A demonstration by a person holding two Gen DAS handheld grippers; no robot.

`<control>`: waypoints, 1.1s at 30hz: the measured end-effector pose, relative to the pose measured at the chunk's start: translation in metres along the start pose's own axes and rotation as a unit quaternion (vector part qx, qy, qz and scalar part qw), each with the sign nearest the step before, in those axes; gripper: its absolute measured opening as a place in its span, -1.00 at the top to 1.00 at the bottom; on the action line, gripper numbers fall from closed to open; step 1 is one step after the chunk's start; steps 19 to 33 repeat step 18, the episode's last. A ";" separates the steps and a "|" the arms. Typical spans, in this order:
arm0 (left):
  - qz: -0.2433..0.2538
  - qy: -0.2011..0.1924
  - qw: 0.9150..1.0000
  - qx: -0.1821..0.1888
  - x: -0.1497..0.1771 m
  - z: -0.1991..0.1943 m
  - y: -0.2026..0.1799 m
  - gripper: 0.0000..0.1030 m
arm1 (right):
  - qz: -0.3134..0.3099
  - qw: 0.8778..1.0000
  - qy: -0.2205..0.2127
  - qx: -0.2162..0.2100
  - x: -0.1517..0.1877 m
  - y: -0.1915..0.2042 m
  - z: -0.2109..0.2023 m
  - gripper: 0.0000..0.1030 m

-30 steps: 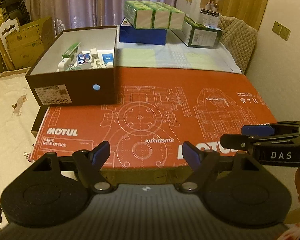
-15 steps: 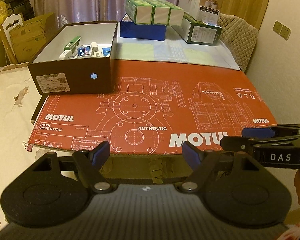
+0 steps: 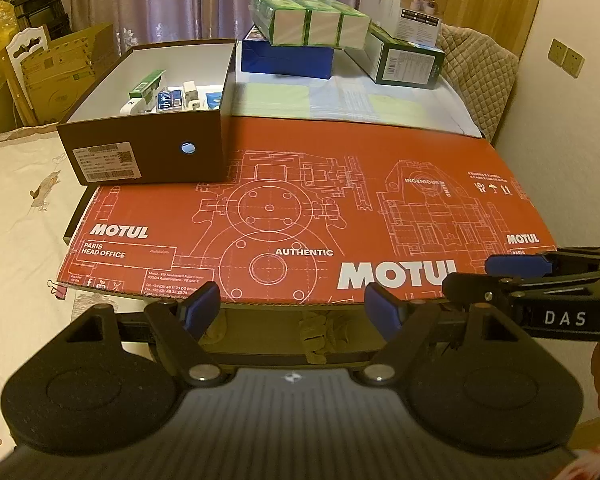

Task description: Organize rigid objects

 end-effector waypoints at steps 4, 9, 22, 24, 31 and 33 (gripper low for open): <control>0.001 0.002 1.000 0.001 -0.001 0.002 -0.001 -0.49 | 0.003 1.000 0.001 0.001 0.001 -0.001 0.000 -0.10; 0.001 0.002 1.000 0.000 -0.001 0.003 -0.002 -0.49 | 0.004 1.000 0.002 0.001 0.001 -0.001 0.001 -0.10; 0.001 0.005 1.000 0.002 -0.002 0.007 -0.003 -0.49 | 0.004 1.000 0.006 -0.002 -0.001 -0.002 0.005 -0.10; 0.001 0.005 1.000 0.002 -0.002 0.007 -0.003 -0.49 | 0.004 1.000 0.006 -0.002 -0.001 -0.002 0.005 -0.10; 0.001 0.005 1.000 0.002 -0.002 0.007 -0.003 -0.49 | 0.004 1.000 0.006 -0.002 -0.001 -0.002 0.005 -0.10; 0.001 0.005 1.000 0.002 -0.002 0.007 -0.003 -0.49 | 0.004 1.000 0.006 -0.002 -0.001 -0.002 0.005 -0.10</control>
Point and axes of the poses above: each gripper's, at about its wrist camera, not at the fingertips, and z roughly the way its jaws point, y to its left, x to its underside, the point moved 7 cm from there along z, roughly the way its jaws point, and after that the axes turned 8 degrees about x, right-handed, at the moved point
